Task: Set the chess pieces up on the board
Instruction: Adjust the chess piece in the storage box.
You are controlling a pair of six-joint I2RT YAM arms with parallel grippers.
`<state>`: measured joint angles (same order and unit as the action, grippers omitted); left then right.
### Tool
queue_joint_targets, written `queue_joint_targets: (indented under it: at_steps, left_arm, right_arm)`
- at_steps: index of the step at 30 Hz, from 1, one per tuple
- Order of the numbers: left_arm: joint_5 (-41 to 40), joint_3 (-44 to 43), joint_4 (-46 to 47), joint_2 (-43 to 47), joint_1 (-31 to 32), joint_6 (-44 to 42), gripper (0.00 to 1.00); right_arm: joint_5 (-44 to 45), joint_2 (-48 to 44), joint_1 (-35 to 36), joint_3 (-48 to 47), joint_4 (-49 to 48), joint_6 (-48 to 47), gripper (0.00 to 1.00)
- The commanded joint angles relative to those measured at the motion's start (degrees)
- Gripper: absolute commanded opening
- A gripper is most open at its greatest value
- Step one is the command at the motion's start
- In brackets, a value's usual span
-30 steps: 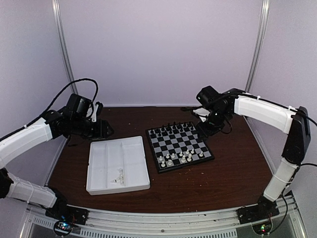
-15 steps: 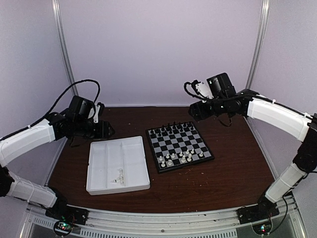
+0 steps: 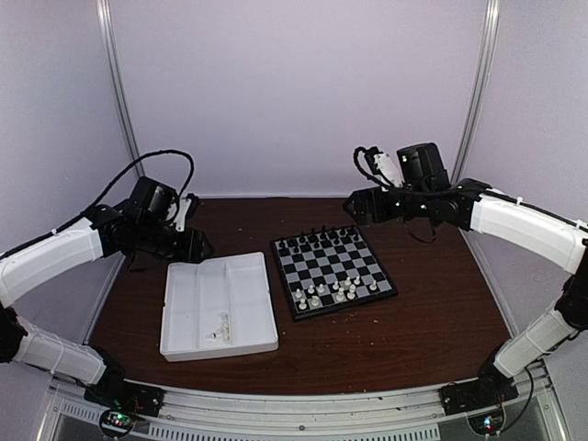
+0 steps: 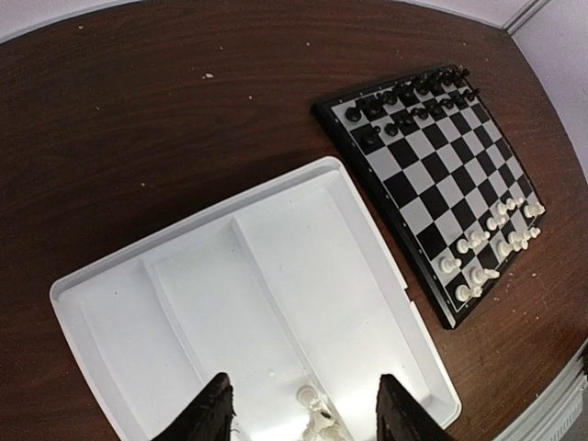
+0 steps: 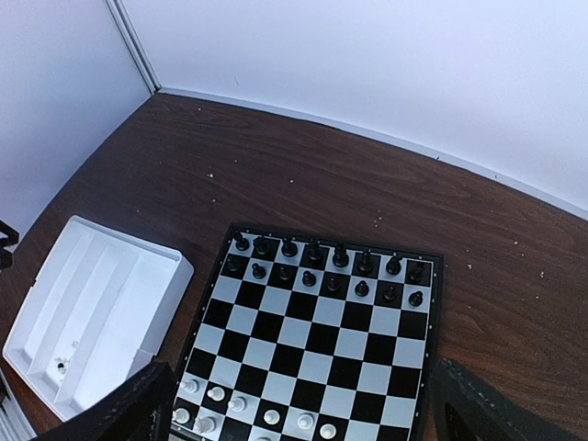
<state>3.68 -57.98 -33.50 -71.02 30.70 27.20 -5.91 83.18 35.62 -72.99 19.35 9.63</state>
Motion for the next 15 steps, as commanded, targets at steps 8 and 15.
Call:
queue_joint_targets:
  at_steps: [8, 15]
  left_arm:
    - [3.92, 2.38, -3.11, 2.41, 0.86, 0.13, 0.49]
    - [4.32, 2.86, -0.3, -1.75, 2.46, 1.19, 0.35]
  right_arm:
    - [-3.1, -0.85, -0.21, -0.84, -0.75, 4.97, 1.0]
    - [-3.77, 1.18, -0.22, -4.46, 3.23, 2.52, 1.0]
